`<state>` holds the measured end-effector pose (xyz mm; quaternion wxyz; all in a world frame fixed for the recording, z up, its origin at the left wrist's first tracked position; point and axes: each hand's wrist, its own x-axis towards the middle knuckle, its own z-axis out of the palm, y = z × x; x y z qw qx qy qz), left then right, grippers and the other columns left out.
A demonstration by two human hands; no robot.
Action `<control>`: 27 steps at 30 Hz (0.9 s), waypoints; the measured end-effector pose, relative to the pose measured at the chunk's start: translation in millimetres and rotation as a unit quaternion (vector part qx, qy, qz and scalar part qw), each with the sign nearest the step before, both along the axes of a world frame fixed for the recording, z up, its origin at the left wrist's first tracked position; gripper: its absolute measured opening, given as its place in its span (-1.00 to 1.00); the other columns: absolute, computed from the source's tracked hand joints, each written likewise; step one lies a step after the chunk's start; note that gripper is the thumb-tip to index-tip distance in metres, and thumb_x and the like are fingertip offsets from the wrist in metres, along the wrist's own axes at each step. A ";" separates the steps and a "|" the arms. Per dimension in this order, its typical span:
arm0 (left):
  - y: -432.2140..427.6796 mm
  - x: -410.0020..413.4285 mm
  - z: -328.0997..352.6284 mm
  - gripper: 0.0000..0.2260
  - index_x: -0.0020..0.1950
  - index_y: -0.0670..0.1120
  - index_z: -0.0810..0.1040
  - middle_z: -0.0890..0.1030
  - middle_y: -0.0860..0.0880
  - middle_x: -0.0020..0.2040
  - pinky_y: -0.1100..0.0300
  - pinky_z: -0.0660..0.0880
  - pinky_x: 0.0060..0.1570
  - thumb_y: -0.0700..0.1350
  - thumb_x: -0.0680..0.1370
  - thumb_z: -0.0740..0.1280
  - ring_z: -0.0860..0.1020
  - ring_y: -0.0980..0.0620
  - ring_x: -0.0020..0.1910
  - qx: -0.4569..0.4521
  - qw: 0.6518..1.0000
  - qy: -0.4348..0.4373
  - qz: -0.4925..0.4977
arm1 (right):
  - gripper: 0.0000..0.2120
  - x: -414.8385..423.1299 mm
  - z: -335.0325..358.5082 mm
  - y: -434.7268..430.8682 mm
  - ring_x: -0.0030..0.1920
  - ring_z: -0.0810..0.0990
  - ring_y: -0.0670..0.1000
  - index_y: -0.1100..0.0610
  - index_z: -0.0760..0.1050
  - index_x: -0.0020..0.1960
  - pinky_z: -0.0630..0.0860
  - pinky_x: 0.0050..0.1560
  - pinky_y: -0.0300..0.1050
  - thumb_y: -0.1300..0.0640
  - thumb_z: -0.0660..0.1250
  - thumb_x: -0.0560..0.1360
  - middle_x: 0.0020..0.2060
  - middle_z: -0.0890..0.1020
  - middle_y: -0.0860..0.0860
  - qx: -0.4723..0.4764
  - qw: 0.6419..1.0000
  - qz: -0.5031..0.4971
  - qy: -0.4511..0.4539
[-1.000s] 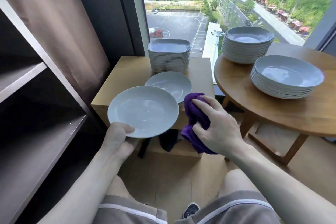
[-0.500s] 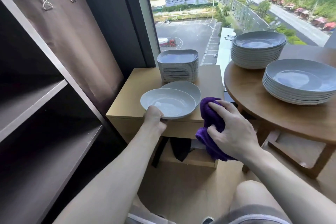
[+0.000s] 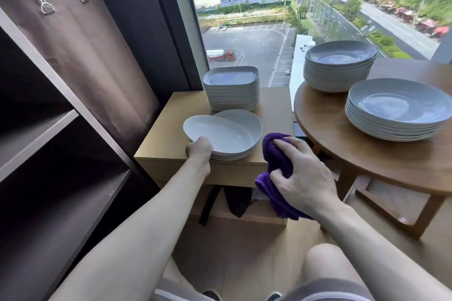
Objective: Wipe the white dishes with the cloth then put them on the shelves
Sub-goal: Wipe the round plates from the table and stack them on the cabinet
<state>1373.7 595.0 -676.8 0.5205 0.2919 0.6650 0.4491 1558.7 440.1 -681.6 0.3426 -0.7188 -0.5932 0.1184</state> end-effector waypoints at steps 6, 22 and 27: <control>2.5 -14.3 -24.6 -0.47 0.45 -0.16 0.42 0.57 -0.17 0.32 -0.22 0.53 0.32 -0.39 0.47 0.27 0.55 -0.24 0.29 -0.011 0.999 0.031 -0.022 | -0.38 0.6 -3.5 2.0 0.15 0.58 0.02 -0.21 0.32 0.47 0.46 0.05 -0.11 -0.16 0.26 0.41 0.43 0.29 -0.32 -0.001 1.000 0.000 -0.004; 28.1 8.6 -56.6 -0.38 0.44 -0.19 0.16 0.42 -0.19 0.41 0.13 0.38 0.12 -0.19 0.53 0.46 0.45 -0.14 0.28 -0.028 0.984 0.156 -0.083 | -0.43 31.4 -5.9 10.1 0.23 0.54 0.00 -0.16 0.41 0.45 0.38 0.11 -0.14 -0.04 0.35 0.44 0.41 0.39 -0.24 0.000 0.997 -0.073 0.026; 24.8 5.4 -53.7 -0.21 0.50 -0.21 0.11 0.36 -0.20 0.45 0.02 0.41 0.28 -0.02 0.50 0.54 0.38 -0.18 0.41 -0.023 0.973 0.202 -0.105 | -0.41 33.4 -5.7 8.4 0.23 0.53 -0.03 -0.17 0.40 0.45 0.42 0.13 -0.12 -0.10 0.29 0.41 0.41 0.38 -0.25 -0.007 0.997 -0.069 0.028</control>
